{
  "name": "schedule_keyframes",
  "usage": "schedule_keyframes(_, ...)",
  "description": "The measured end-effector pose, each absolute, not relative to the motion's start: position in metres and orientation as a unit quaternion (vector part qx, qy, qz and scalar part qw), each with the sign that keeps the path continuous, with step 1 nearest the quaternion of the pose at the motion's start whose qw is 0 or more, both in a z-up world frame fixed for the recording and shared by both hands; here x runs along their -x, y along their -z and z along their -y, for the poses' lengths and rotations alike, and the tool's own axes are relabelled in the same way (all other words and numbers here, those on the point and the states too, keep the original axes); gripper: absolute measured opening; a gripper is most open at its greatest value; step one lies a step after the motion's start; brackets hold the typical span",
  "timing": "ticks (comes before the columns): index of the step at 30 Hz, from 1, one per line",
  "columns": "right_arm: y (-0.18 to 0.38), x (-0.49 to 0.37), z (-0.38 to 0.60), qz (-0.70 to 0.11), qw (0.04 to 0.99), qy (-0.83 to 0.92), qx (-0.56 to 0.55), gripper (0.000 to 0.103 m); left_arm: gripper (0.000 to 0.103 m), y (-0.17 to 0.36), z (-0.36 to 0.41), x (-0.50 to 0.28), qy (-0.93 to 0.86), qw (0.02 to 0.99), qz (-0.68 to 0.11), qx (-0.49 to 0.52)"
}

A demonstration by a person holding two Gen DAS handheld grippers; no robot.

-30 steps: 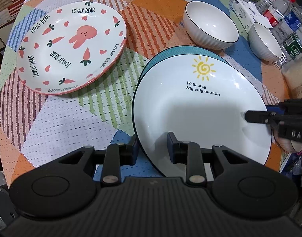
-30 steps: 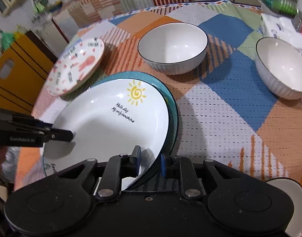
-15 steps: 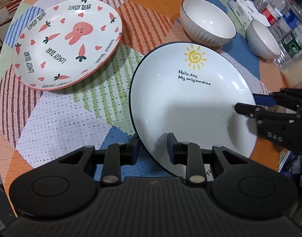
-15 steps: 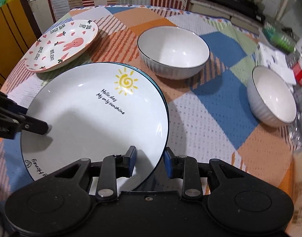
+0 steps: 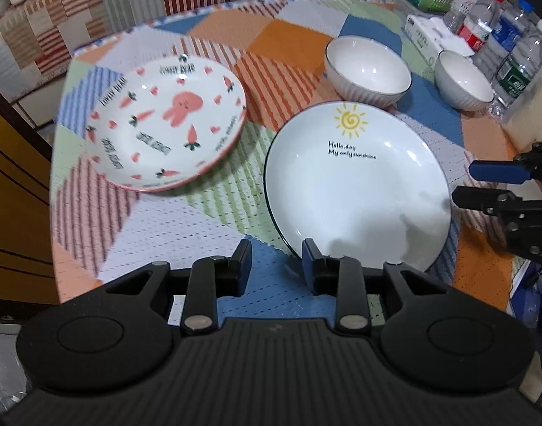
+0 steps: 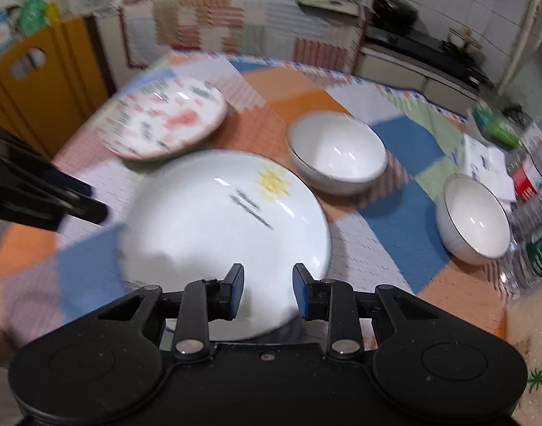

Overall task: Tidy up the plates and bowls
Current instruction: 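Open both grippers and move them toward the pink bunny plate, then grasp the rim of the pink bunny plate with both grippers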

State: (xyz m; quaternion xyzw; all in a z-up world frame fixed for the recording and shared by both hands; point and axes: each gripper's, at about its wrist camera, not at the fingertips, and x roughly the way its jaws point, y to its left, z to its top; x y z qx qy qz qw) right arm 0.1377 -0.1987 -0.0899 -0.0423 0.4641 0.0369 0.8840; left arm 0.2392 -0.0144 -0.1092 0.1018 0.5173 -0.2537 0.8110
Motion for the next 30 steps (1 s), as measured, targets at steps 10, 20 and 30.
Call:
schedule_keyframes(10,0.027,-0.131,0.157,-0.41,0.904,-0.107,0.051,0.045,0.047,0.072,-0.027,-0.234,0.23,0.831,-0.501,-0.074)
schedule_keyframes(20,0.01,-0.19,0.139,-0.4,0.897,-0.184,0.033,0.06,0.076,0.057,-0.087,-0.27,0.178,0.862,-0.472,-0.056)
schedule_keyframes(30,0.04,-0.261,0.151,-0.404,0.887,-0.223,0.012,0.066,0.086,0.089,-0.108,-0.33,0.166,0.856,-0.49,0.01)
